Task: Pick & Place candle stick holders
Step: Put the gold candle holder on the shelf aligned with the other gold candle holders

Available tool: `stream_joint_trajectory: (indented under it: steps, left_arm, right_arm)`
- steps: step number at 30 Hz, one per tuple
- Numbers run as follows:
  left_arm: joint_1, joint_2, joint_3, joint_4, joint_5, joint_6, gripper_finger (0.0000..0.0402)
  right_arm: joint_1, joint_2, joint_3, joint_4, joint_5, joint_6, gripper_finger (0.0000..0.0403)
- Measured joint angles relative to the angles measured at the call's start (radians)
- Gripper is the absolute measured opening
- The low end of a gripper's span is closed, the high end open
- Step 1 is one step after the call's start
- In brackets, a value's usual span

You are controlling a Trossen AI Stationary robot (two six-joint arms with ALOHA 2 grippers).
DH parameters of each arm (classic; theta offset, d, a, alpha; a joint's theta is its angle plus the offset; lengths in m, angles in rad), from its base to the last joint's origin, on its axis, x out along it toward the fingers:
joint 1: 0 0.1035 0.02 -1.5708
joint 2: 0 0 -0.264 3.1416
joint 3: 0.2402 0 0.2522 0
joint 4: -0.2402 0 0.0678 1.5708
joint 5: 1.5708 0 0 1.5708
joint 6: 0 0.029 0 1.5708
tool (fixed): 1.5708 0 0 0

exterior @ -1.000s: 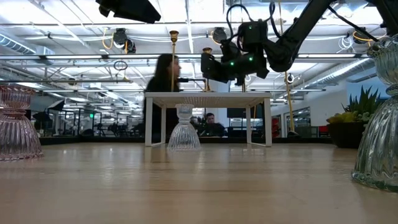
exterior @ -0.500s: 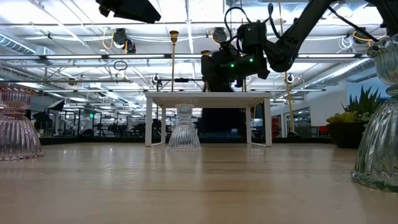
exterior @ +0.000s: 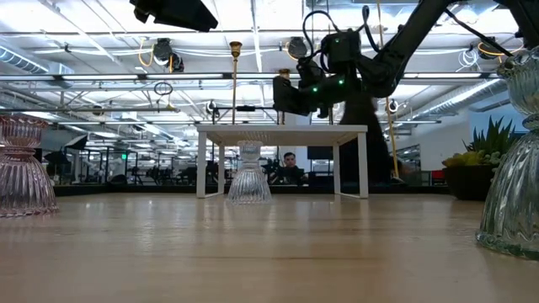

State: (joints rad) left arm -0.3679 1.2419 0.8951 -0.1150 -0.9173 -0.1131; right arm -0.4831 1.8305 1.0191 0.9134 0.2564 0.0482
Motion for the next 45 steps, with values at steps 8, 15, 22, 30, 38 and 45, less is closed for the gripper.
stream_joint_trajectory:
  steps: [8,15,22,30,38,45]
  left_arm:
    - [0.000,0.000,0.000,0.000,0.000,0.000,0.0147]
    - [0.000,0.000,0.000,0.000,0.000,0.000,0.0147]
    - [0.000,0.000,0.000,-0.001,0.001,0.000,0.0147]
    - [0.000,0.000,0.000,-0.001,0.002,0.000,0.0147]
    - [0.000,0.000,0.000,-0.001,0.002,-0.004,0.0147]
    - [0.000,0.000,0.000,-0.001,0.003,-0.019,0.0147]
  right_arm:
    - [-0.002,0.000,0.000,-0.045,0.000,0.015,0.0084]
    - [0.000,0.000,0.000,-0.080,0.001,-0.009,0.0101]
    - [0.014,-0.003,0.000,-0.107,0.004,-0.038,0.0127]
    - [0.056,-0.055,-0.001,-0.195,0.163,-0.132,0.0137]
    - [0.076,-0.107,-0.001,-0.368,0.159,-0.082,0.0137]
    - [0.105,-0.127,-0.001,-0.482,0.157,-0.016,0.0127]
